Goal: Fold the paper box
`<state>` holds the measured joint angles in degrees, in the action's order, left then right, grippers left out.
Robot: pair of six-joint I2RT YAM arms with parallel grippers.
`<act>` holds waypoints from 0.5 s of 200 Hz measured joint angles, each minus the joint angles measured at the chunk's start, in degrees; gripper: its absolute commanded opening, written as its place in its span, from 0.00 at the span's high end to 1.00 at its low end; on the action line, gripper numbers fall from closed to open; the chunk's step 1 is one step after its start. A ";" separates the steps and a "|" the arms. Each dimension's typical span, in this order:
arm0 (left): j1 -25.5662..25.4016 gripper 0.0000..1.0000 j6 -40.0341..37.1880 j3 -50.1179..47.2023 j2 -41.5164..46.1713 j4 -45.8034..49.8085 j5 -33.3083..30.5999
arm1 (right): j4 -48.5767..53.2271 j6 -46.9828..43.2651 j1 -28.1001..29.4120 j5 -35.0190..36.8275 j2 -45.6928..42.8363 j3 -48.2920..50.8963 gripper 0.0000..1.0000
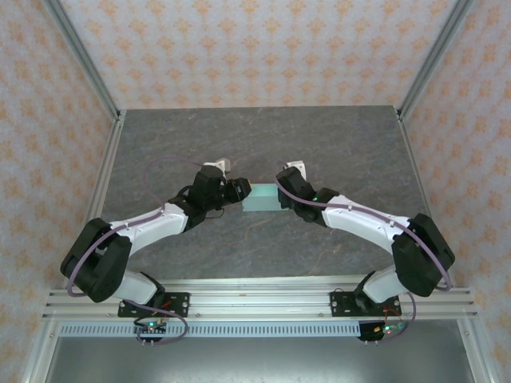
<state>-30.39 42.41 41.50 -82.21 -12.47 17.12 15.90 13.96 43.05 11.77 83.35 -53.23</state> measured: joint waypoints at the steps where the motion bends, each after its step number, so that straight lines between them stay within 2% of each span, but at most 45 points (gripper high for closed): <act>1: 0.00 0.61 0.00 0.00 0.00 0.00 -0.02 | 0.00 -0.02 0.00 -0.02 0.00 0.00 0.79; 67: -1.11 0.60 -0.44 0.20 0.61 1.42 -2.21 | 1.68 -0.72 0.00 -2.71 -1.73 -1.18 0.63; 100: -1.25 0.60 -0.44 0.61 0.70 2.43 -2.78 | 2.84 -1.11 0.00 -3.52 -2.51 -2.69 0.59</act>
<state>-31.64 41.98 42.11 -81.52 -10.04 14.35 18.74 12.84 43.05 8.25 80.84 -55.92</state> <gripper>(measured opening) 0.395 0.395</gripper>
